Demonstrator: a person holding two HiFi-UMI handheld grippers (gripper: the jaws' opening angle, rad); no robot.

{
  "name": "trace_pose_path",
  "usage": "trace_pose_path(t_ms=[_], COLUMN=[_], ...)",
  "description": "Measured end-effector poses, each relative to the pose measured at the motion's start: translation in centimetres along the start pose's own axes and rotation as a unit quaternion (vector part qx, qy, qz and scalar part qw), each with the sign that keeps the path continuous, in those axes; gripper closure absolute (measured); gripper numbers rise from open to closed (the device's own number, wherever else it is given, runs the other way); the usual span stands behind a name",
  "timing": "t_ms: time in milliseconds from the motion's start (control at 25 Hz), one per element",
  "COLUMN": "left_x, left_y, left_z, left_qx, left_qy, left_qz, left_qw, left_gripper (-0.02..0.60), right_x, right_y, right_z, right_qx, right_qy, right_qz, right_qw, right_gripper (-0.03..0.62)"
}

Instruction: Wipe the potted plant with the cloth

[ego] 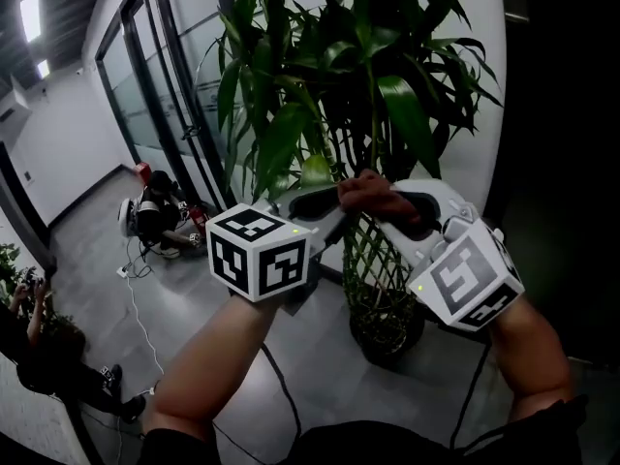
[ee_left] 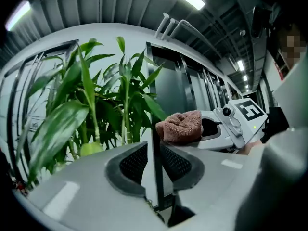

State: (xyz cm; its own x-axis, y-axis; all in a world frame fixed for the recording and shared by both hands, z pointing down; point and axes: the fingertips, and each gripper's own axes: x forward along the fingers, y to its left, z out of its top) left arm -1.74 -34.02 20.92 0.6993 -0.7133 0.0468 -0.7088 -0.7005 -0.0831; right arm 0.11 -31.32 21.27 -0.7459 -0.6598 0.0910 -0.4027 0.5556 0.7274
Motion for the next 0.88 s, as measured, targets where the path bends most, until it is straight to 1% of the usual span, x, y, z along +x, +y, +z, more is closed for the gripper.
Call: trace_pose_path(t_ms=[80,160,280,360,440,480,560,640,720,760,840,880], left_x=[1.6,2.8,4.6,6.2,7.6,8.1,9.0,9.9,10.5,10.8,11.2,11.4], left_y=[-1.4,-2.5,-4.0,-4.1,-4.0,-4.0,-4.1,-4.1,-3.9,-3.7,-3.6,-3.6], left_z=[0.3,0.7,0.9,1.2,1.6,1.7,1.7,1.3,0.9,0.8,0.8,0.8], left_qx=[-0.005,-0.015,-0.039,-0.062,-0.086,-0.097,-0.11,-0.116,-0.115,-0.112,-0.107,-0.109], left_qy=[-0.006,-0.014,-0.021,-0.024,-0.03,-0.032,-0.03,-0.021,-0.012,-0.009,-0.006,-0.007], left_qz=[-0.023,-0.041,-0.068,-0.083,-0.095,-0.097,-0.096,-0.088,-0.073,-0.066,-0.053,-0.05], left_qw=[0.9997,0.999,0.9967,0.9943,0.9913,0.99,0.9889,0.9892,0.9906,0.9915,0.9928,0.9928], left_gripper=[0.471,0.457,0.423,0.394,0.374,0.374,0.373,0.373,0.378,0.397,0.456,0.503], right_x=[-2.1,-4.3,-7.1,-7.0,-6.0,-5.4,-4.0,-2.7,-1.6,-1.2,-0.6,-0.4], right_y=[-1.4,-2.9,-5.7,-8.2,-10.8,-11.8,-13.1,-13.8,-14.3,-14.6,-15.5,-16.0], right_z=[-1.8,-2.7,-2.5,-1.7,-1.2,-1.1,-1.0,-1.3,-1.3,-1.1,0.0,0.7], right_qx=[0.001,0.001,-0.008,-0.027,-0.054,-0.067,-0.085,-0.092,-0.098,-0.102,-0.114,-0.12], right_qy=[0.029,0.057,0.089,0.1,0.11,0.114,0.12,0.125,0.121,0.116,0.097,0.086], right_qz=[-0.026,-0.056,-0.095,-0.11,-0.12,-0.121,-0.117,-0.105,-0.096,-0.095,-0.096,-0.095], right_qw=[0.999,0.997,0.991,0.989,0.985,0.984,0.982,0.982,0.983,0.984,0.984,0.984], right_gripper=[0.525,0.525,0.525,0.525,0.525,0.525,0.525,0.525,0.525,0.525,0.525,0.525])
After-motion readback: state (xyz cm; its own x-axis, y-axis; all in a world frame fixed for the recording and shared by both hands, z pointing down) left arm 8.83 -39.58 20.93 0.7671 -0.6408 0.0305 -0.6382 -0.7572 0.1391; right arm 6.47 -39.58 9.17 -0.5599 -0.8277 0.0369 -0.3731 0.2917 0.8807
